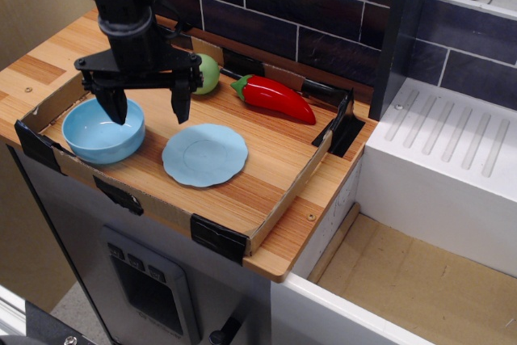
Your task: Put bowl on plate
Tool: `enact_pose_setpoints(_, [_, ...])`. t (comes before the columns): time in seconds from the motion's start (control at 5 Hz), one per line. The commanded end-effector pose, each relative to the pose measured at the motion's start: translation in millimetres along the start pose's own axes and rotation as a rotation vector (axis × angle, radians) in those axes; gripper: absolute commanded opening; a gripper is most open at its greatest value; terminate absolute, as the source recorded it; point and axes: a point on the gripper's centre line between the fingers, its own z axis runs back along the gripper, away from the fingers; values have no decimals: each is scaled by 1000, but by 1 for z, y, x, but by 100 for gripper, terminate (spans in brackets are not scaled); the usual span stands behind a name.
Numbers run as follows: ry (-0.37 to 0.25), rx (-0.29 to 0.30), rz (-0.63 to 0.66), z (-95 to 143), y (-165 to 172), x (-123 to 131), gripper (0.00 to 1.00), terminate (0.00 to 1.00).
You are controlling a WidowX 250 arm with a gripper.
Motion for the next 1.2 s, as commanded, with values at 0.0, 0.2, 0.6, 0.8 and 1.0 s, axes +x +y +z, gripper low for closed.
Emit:
enact_pose_setpoints(0.0, [4,20,20,-10,6,6,100,0])
enact_pose_setpoints(0.2, [29,28,22,-12,6,4,0,0])
enact_pose_setpoints(0.6, [44,32,44,-10,8,7,0,0])
enact_pose_setpoints(0.8, [35,20,35,-6,9,6,0,0])
enact_pose_setpoints(1.0, [28,-7,28,13,5,7,0,0])
